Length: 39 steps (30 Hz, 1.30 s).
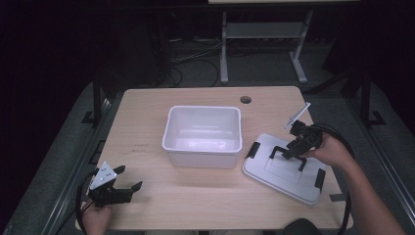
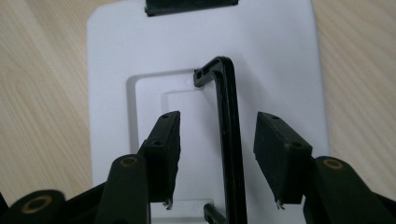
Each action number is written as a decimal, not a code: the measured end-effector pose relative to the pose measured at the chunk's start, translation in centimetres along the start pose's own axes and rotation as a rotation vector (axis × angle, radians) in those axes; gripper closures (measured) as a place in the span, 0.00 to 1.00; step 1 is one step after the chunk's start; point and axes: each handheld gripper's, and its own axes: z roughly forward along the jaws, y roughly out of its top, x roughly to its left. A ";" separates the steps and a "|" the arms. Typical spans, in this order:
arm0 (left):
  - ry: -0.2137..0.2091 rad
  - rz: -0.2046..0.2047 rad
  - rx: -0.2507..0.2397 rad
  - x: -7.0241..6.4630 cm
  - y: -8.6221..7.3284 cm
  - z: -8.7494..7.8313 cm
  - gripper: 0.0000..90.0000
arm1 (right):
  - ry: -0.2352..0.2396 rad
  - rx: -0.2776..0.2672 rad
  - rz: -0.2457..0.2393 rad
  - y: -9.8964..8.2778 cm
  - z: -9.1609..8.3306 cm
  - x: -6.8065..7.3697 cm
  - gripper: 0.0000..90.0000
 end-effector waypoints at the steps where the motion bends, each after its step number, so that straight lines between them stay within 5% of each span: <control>1: 0.000 0.000 0.000 0.0 0.0 0.0 0.15 | 0.000 0.002 -0.002 -0.1 0.1 -0.1 0.58; 15: -0.001 0.001 0.004 -0.1 0.0 0.0 0.15 | 0.011 0.022 0.000 -0.9 0.9 -0.3 0.86; 39: 0.002 -0.002 0.004 0.0 -0.1 0.0 0.15 | 0.020 0.027 -0.070 -0.7 0.8 0.2 0.94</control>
